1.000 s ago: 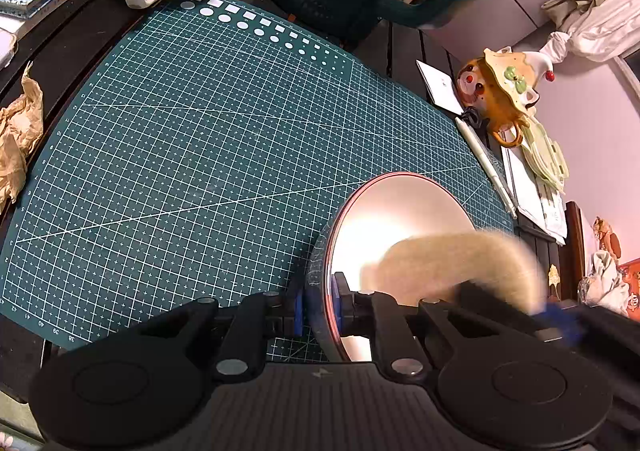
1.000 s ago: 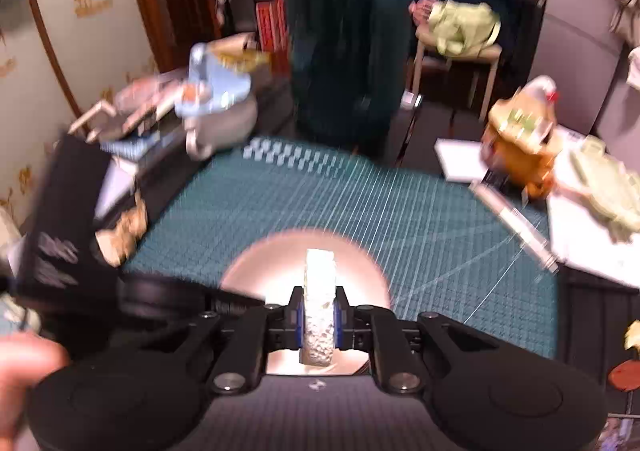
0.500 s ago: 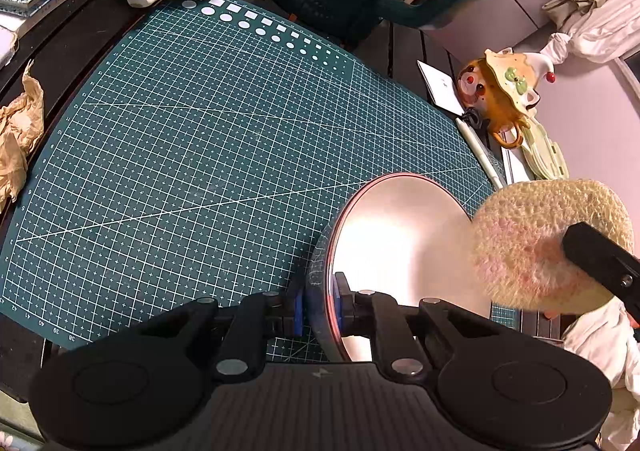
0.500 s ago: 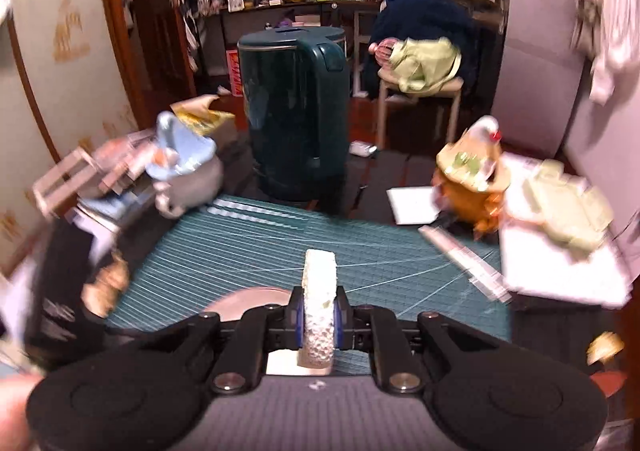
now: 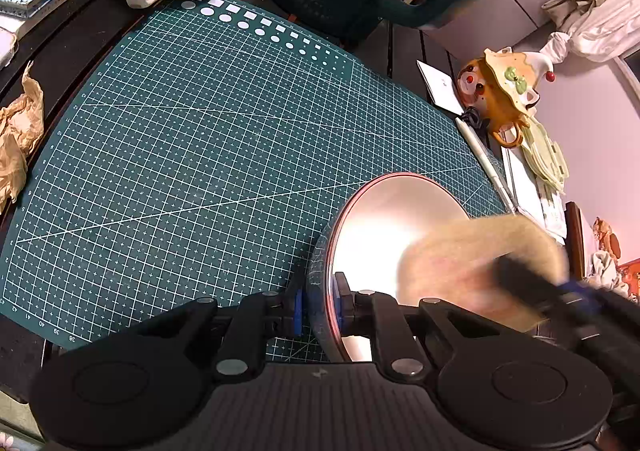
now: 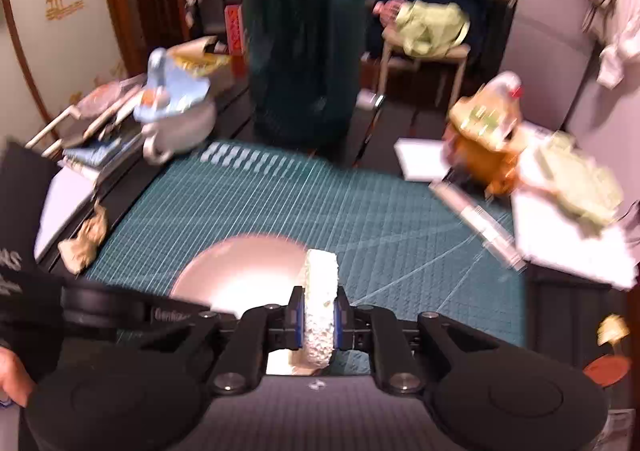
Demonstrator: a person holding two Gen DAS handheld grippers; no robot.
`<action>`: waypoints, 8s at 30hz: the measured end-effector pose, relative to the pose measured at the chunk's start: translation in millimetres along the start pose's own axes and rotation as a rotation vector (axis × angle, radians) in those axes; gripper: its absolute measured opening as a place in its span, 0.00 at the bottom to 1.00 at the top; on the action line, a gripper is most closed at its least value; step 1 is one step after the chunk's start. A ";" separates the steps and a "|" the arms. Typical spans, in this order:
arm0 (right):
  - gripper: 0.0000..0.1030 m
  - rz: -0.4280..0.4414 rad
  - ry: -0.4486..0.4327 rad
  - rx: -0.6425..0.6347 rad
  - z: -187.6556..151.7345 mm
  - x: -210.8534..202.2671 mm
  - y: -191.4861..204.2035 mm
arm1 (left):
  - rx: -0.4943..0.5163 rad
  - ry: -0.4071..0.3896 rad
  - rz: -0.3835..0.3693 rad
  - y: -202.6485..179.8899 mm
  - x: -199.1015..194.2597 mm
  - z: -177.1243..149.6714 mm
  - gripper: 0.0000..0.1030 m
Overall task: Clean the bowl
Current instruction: 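Hold the bowl with the left tool while the right tool wipes the sponge across the inner wall, then hold the bowl with the left tool while the right tool lifts then presses the sponge inside, then hold the bowl with the left tool while the right tool scrubs the bottom and wall, then hold the bowl with the left tool while the right tool rubs the sponge near the rim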
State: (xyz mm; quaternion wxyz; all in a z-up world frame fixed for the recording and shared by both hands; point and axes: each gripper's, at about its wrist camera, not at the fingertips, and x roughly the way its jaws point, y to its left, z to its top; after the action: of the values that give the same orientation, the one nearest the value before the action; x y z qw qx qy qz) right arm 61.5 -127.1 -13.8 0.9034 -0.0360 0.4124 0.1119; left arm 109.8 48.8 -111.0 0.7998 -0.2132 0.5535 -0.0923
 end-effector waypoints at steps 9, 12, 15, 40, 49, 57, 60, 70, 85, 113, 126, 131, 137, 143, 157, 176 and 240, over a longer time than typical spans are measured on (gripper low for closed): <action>0.12 0.185 0.061 0.080 0.6 9.8 -2.4 | 0.006 -0.003 0.003 -0.1 -0.6 0.5 0.13; 0.12 0.175 0.126 0.082 -5.7 29.9 0.5 | 0.007 -0.003 0.004 -0.1 -0.8 -0.1 0.13; 0.12 0.082 0.112 0.027 -8.5 32.9 6.9 | 0.007 -0.004 0.004 -0.4 -0.8 -0.2 0.13; 0.12 0.070 0.138 0.021 -9.8 35.0 6.2 | 0.007 -0.004 0.004 -1.6 0.7 -1.4 0.13; 0.12 0.030 -0.015 0.019 7.1 -13.4 -7.2 | 0.006 -0.004 0.004 -2.4 0.0 -1.7 0.13; 0.12 0.159 0.084 0.039 0.2 11.4 4.9 | 0.001 -0.003 0.000 1.9 -1.6 -0.7 0.13; 0.12 0.151 0.131 0.020 -7.1 28.3 12.7 | -0.005 -0.002 -0.002 2.7 -1.4 -0.7 0.13; 0.12 -0.026 0.055 -0.059 -4.5 11.3 8.1 | 0.002 -0.005 0.004 1.3 -2.1 0.3 0.13; 0.12 0.124 0.144 0.004 -11.5 31.8 13.5 | 0.000 -0.005 0.003 -1.0 -0.9 -0.3 0.13; 0.12 0.085 0.138 -0.003 -9.6 29.6 12.8 | -0.003 -0.006 0.003 0.7 -0.3 -2.2 0.13; 0.12 0.149 -0.013 0.102 10.3 -18.9 -19.0 | -0.002 -0.007 0.006 -3.0 -0.9 -3.0 0.13; 0.12 0.183 0.074 0.065 0.4 7.4 1.6 | 0.001 -0.006 0.008 -2.4 -0.9 -1.9 0.13; 0.12 0.050 0.123 -0.016 -13.0 31.5 13.6 | 0.003 -0.007 0.009 -2.0 -0.9 -1.6 0.13; 0.12 -0.043 0.060 -0.064 -9.1 13.4 12.2 | 0.001 -0.006 0.008 -2.4 -0.7 -0.8 0.13; 0.12 0.109 0.027 0.036 -0.1 -0.5 8.0 | -0.002 -0.007 0.006 -3.2 -0.7 -1.2 0.13; 0.12 0.001 -0.026 0.003 6.9 -18.6 -3.6 | -0.001 -0.005 0.007 -3.6 -1.5 -0.5 0.13; 0.12 -0.030 0.069 -0.041 -10.4 26.9 13.0 | 0.002 -0.007 0.008 -3.4 -3.7 0.3 0.14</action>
State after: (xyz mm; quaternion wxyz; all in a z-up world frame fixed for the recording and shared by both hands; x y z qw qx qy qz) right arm 67.9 -111.5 -40.5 0.8893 -0.0644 0.4404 0.1052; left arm 108.9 47.3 -106.3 0.8024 -0.2104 0.5514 -0.0890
